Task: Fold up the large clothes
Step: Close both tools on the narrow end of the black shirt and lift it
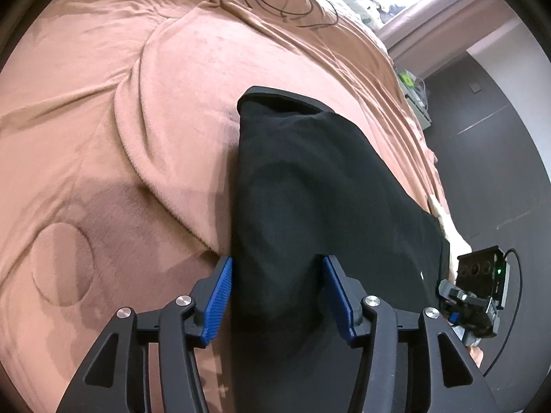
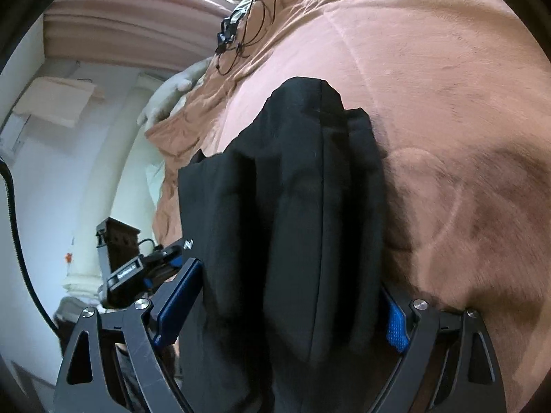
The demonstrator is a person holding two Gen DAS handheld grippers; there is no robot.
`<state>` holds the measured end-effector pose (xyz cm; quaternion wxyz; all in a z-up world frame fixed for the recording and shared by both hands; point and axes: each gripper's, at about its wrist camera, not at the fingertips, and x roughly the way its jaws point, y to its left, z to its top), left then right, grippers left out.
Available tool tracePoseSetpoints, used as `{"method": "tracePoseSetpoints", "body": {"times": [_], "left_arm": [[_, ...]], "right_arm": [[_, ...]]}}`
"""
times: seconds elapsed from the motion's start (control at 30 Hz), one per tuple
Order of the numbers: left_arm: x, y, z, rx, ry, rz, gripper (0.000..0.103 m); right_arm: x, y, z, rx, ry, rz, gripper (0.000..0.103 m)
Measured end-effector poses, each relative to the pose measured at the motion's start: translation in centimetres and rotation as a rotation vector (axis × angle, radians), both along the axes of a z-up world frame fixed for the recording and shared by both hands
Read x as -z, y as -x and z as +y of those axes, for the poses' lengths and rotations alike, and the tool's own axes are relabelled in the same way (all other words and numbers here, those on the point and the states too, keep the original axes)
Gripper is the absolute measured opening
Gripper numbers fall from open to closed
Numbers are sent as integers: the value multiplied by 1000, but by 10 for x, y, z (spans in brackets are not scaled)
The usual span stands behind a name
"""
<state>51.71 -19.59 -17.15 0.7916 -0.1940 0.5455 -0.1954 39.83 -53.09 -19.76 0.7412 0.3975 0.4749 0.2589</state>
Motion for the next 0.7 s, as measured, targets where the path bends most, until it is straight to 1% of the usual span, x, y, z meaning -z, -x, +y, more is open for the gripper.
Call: {"method": "tracePoseSetpoints", "body": {"times": [0.03,0.17,0.2,0.23,0.27,0.3,0.33,0.4,0.47,0.53,0.6,0.7], "left_arm": [[1,-2,-1,-1,-2,0,55],[3,-12,-5,-4,-8,7,58],[4,-14,-5,-6,-8,9,59],[5,-16,-6,-10,-8,13,59],[6,-15,-3,-14,-6,19,59],[7,-15,-2,-20,-2,25,59],[8,-15,-1,-28,8,33,59],[10,-13,3,-44,27,52,59],[11,-10,5,-46,33,59,58],[8,-5,6,-40,34,49,51],[2,-1,6,-37,44,43,38],[-10,5,7,-41,46,27,32]], "right_arm": [[2,-3,-2,-2,-8,6,87],[5,-10,-3,-19,-16,18,79],[5,-10,-3,-20,-8,18,75],[6,-8,-3,-18,2,19,66],[7,-8,-2,-13,10,27,62],[8,-11,-1,-9,8,32,54],[8,-14,2,-9,-4,33,43],[7,-13,3,-12,-26,33,32],[-1,-9,5,-9,-18,10,26],[-10,-9,9,-7,-9,-10,20],[-21,-7,13,-5,6,-30,18],[-39,0,16,1,17,-54,17]]}}
